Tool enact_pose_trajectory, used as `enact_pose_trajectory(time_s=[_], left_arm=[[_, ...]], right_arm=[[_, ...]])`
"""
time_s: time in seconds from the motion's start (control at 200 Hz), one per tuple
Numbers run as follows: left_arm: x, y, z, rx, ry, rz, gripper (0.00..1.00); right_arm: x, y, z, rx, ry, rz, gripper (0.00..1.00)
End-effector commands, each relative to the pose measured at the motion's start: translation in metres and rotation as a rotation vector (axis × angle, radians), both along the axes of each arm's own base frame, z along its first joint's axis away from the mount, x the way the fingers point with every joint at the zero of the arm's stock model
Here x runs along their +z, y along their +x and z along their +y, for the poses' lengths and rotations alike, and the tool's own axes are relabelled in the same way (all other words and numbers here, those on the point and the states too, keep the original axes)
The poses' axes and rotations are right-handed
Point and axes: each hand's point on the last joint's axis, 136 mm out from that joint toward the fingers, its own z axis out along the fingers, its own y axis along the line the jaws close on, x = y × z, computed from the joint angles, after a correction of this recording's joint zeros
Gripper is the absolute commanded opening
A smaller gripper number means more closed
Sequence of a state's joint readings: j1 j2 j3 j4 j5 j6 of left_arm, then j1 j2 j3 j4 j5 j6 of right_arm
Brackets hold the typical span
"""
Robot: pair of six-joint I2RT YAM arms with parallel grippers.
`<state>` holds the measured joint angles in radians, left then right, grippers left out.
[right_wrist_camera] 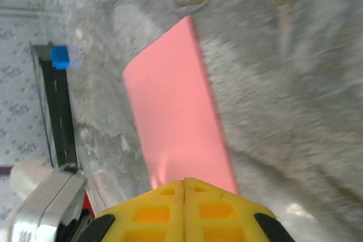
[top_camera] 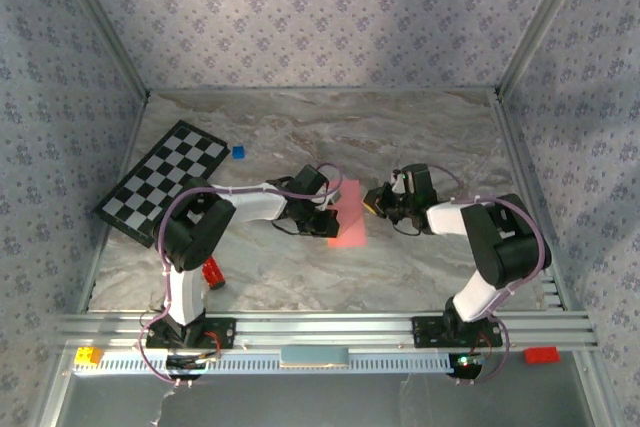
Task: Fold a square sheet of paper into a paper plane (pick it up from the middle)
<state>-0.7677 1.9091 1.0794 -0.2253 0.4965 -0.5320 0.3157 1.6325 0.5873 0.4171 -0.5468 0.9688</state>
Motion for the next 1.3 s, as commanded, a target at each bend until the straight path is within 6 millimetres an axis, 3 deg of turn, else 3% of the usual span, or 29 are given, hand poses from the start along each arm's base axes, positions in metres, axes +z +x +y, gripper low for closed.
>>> enact_pose_trajectory(time_s=[0.0,0.155,0.345,0.61,0.7,1.004,1.204,1.294], left_arm=[[-0.031,-0.015,0.039,0.018,0.198,0.050,0.00],[-0.027,-0.013,0.035,0.022,0.180,0.050,0.00],[-0.014,-0.011,0.028,0.021,0.142,0.047,0.01],[0.045,0.007,-0.003,0.017,-0.008,-0.007,0.03],[0.054,0.013,-0.015,0.006,-0.053,-0.009,0.03],[0.043,0.018,-0.040,-0.017,-0.117,0.049,0.04],[0.022,0.014,-0.040,-0.031,-0.092,0.083,0.06],[0.008,0.008,-0.031,-0.044,-0.023,0.082,0.07]], right_arm=[[-0.001,-0.013,0.014,0.084,-0.014,0.003,0.07],[-0.022,-0.019,0.019,0.096,-0.036,0.073,0.07],[-0.058,-0.027,-0.003,0.037,-0.115,0.167,0.03],[-0.069,-0.038,-0.001,0.047,-0.134,0.195,0.01],[-0.069,-0.040,-0.002,0.047,-0.145,0.200,0.01],[-0.069,-0.039,-0.001,0.036,-0.149,0.198,0.01],[-0.074,-0.041,0.002,0.041,-0.151,0.210,0.01],[-0.074,-0.043,0.002,0.045,-0.156,0.212,0.01]])
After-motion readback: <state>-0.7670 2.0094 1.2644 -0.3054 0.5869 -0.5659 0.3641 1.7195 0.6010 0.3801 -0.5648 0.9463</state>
